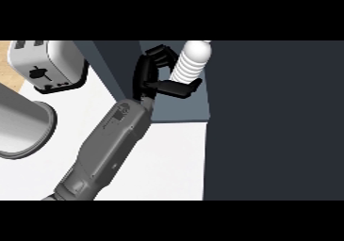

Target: Pick up the bottled water, place it into the cabinet and close the cabinet

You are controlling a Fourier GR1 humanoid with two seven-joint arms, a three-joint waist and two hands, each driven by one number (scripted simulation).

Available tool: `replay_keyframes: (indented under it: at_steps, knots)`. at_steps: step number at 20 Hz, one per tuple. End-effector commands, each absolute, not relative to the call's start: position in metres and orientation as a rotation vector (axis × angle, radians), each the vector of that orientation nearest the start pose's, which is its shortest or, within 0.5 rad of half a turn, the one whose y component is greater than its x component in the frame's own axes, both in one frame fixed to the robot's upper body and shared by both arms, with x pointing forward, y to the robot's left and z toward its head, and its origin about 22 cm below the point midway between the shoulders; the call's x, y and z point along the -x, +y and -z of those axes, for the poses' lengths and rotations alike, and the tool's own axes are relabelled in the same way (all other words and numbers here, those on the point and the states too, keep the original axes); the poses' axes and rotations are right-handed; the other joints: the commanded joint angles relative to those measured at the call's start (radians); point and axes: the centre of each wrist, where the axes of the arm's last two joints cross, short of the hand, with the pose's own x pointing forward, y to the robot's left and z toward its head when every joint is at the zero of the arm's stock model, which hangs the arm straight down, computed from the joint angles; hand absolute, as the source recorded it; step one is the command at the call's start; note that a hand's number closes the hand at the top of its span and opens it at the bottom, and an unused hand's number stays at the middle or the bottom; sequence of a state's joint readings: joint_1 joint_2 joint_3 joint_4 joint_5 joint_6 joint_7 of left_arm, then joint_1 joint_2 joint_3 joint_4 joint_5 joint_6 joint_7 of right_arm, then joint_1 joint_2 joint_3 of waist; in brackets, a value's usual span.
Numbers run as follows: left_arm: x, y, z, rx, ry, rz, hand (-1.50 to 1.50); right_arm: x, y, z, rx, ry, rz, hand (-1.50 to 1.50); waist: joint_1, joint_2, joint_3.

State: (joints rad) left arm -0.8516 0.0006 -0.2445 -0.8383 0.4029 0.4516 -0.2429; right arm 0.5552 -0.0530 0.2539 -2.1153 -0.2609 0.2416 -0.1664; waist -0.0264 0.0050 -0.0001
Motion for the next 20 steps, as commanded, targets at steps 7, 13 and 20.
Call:
replay_keyframes:
  at_steps: [7,13,20]
  knots:
    - [-0.441,0.088,-0.092,-0.116,-1.735,-0.016,1.5,-0.12,-0.224,-0.042,-0.461,-1.79,0.037,-1.5,-0.023,0.012,0.0]
    - [-0.438,0.079,-0.069,-0.203,-1.728,0.008,1.5,-0.11,-0.222,-0.036,-0.48,-1.754,0.0,-1.5,-0.036,0.014,0.0]
    - [-0.437,0.097,-0.05,-0.402,-1.722,0.097,1.5,-0.117,-0.22,-0.036,-0.477,-1.767,0.01,-1.5,-0.031,0.014,0.0]
